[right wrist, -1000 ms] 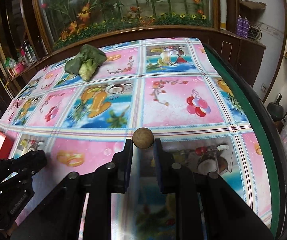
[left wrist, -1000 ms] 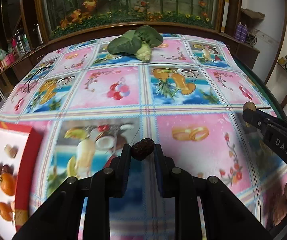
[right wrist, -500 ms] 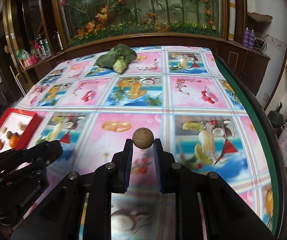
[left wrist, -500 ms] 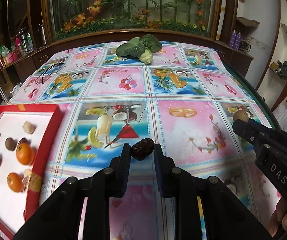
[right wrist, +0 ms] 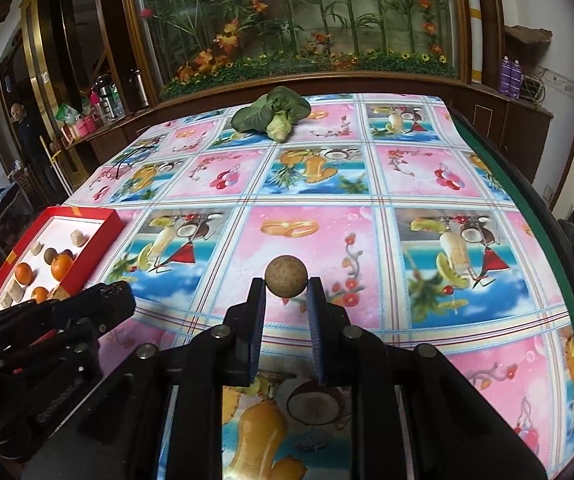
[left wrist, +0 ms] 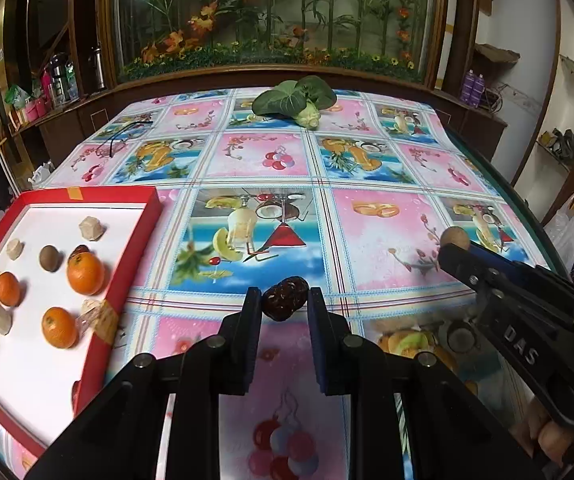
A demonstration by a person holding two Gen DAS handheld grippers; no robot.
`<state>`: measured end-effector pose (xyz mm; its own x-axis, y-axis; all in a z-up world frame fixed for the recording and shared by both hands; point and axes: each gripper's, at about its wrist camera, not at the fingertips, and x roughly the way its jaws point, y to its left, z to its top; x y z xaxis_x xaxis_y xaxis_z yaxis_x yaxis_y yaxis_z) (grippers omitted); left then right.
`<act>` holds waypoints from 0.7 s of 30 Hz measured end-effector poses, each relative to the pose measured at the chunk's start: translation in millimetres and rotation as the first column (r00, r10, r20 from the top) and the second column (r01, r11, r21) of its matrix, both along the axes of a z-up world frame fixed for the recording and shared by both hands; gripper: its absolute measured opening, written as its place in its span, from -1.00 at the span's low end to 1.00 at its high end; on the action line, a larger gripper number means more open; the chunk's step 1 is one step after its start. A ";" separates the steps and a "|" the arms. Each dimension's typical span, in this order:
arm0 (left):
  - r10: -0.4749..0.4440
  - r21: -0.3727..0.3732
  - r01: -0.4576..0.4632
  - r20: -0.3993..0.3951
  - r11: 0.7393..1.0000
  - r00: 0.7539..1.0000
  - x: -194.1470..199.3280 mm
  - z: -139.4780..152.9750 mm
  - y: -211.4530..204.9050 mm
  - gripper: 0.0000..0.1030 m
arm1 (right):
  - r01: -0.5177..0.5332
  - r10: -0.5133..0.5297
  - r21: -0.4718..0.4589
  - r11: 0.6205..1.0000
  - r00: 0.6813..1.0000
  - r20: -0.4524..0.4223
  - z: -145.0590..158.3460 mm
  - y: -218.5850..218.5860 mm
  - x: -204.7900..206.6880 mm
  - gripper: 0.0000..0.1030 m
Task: Organize fruits
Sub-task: 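Carry the date and the kiwi over the white tray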
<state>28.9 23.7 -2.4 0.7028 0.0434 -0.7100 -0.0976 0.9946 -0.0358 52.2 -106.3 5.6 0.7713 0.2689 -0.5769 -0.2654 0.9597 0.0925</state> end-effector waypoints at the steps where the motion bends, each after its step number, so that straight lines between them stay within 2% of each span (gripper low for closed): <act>1: -0.001 -0.002 0.001 0.007 1.000 1.000 -3.0 1.8 0.7 -0.58 | -0.004 0.004 0.003 1.000 1.000 0.001 -0.3 0.1 -0.1 -0.56; 7: 0.010 -0.004 -0.010 0.033 1.000 0.999 -17.6 11.8 8.5 -0.58 | -0.023 0.023 0.006 1.000 1.000 0.013 -0.5 2.6 -3.8 -0.57; 21: 0.038 -0.035 -0.037 0.006 0.999 0.999 -19.3 7.9 32.4 -0.58 | -0.037 0.037 -0.026 0.999 0.999 0.018 2.1 10.4 -9.0 -0.57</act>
